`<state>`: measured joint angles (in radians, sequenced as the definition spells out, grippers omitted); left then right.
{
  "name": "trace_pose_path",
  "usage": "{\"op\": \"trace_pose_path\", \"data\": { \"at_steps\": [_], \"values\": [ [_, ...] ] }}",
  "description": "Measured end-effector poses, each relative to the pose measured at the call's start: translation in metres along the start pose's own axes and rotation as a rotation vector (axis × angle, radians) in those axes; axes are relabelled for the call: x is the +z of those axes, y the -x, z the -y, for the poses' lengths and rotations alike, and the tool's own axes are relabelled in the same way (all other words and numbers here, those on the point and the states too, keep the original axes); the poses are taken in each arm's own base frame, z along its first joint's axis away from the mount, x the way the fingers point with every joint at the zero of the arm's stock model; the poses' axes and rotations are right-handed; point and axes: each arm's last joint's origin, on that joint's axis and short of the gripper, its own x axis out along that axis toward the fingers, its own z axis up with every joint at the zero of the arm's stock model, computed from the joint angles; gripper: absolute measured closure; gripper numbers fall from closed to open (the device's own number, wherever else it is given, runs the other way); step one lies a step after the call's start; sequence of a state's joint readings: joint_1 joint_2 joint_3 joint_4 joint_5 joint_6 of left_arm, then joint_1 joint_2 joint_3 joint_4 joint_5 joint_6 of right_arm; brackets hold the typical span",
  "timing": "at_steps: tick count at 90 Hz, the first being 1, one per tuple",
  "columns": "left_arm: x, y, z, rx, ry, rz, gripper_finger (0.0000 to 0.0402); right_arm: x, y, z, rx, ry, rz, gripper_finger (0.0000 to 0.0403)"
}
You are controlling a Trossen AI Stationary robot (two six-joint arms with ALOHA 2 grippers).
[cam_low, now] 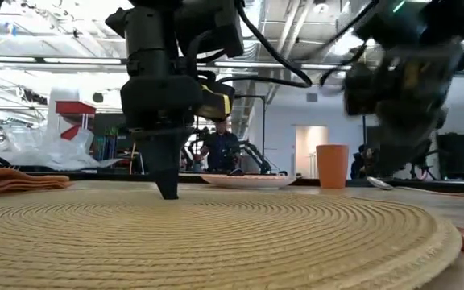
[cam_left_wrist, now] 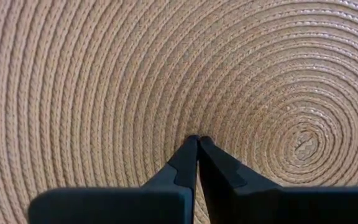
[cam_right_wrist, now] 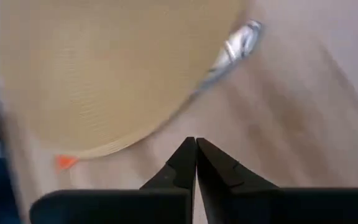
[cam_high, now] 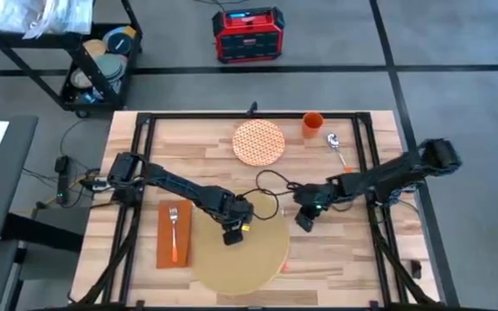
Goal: Set table place
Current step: Put the orange table knife on top of the brown placemat
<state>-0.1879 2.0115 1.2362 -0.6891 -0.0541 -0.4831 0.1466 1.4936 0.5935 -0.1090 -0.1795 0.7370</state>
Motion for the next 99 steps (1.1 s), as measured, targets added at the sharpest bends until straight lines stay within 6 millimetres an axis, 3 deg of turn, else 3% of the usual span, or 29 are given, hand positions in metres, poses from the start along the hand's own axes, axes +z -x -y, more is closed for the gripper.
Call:
{"op": "trace_pose_path", "data": {
  "at_steps": [14,30,50,67,99],
  "values": [
    [0.000,0.000,0.000,0.002,-0.002,0.000,0.0401,0.028,-0.026,-0.013,0.021,0.087,-0.055,0.0403],
    [0.000,0.000,0.000,0.000,-0.006,0.001,0.0401,0.051,-0.029,-0.022,0.000,0.156,-0.066,0.0403],
    [0.002,0.000,0.000,0.005,-0.006,0.027,0.0401,0.059,-0.020,-0.015,-0.025,0.203,-0.073,0.0403],
    [0.004,0.000,0.001,0.001,-0.018,0.042,0.0401,0.070,-0.009,-0.035,0.055,0.299,-0.019,0.0403],
    [0.005,-0.001,0.001,-0.009,-0.051,0.060,0.0401,0.061,-0.022,-0.046,0.172,0.355,-0.077,0.0403]
  ]
}}
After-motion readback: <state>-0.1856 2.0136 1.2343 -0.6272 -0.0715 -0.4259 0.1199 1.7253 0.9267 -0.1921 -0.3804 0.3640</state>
